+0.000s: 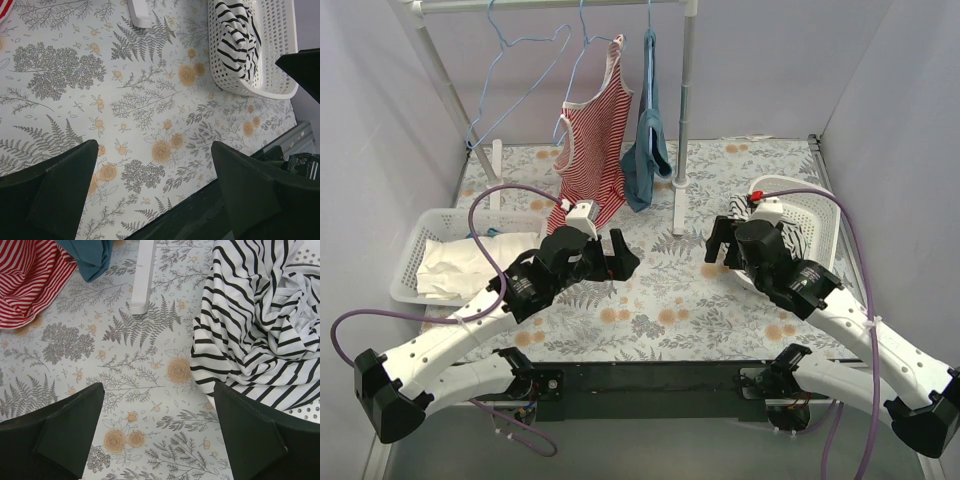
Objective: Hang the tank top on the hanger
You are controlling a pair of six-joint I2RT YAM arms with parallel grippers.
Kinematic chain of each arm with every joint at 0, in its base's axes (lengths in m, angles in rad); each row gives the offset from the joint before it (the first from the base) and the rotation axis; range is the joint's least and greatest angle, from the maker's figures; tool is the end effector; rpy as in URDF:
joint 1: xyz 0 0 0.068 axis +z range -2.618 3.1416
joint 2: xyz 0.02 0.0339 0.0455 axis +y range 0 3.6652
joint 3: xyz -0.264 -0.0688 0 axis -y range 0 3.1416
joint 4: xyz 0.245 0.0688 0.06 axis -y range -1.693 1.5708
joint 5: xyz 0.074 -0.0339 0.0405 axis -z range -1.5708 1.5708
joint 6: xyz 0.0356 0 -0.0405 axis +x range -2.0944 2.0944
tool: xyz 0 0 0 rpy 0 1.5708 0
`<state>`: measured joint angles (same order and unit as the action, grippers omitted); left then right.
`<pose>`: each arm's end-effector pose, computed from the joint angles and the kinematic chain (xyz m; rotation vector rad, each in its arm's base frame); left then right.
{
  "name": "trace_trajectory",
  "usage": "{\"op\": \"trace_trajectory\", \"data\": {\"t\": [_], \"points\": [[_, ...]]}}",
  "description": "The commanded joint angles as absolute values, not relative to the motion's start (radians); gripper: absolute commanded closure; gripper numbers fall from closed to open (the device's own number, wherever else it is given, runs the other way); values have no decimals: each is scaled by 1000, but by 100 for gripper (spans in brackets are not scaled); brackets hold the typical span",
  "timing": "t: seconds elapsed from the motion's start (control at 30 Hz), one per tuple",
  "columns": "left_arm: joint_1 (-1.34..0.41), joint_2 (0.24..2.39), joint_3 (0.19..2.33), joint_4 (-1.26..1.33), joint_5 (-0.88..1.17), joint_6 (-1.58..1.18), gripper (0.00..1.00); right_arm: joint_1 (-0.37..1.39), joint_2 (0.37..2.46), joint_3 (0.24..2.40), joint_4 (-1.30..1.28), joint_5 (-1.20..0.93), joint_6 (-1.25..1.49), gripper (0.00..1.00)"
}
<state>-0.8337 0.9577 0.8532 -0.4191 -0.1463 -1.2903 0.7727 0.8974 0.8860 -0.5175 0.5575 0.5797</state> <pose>0.1467 -0.1539 0.3089 -0.6139 2.2133 -1.0751 0.1499 0.1198 0.3245 0.1340 2.0193 0.2714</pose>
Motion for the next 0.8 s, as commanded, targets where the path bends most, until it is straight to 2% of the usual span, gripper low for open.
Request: {"op": "trace_trajectory", "data": {"t": [0.0, 0.27, 0.43, 0.53, 0.77], "points": [[-838, 916, 873, -422, -147, -1275, 2, 775, 864, 870, -449, 603, 526, 2], [-836, 926, 873, -425, -132, -1279, 2, 744, 905, 848, -385, 540, 451, 6], [-836, 943, 865, -431, -127, -1278, 2, 634, 966, 836, -339, 445, 420, 7], [-836, 953, 871, -442, -126, -1279, 2, 543, 1011, 818, -278, 344, 408, 12], [-836, 940, 880, -459, -138, -1279, 2, 457, 1103, 799, -242, 364, 411, 21]]}}
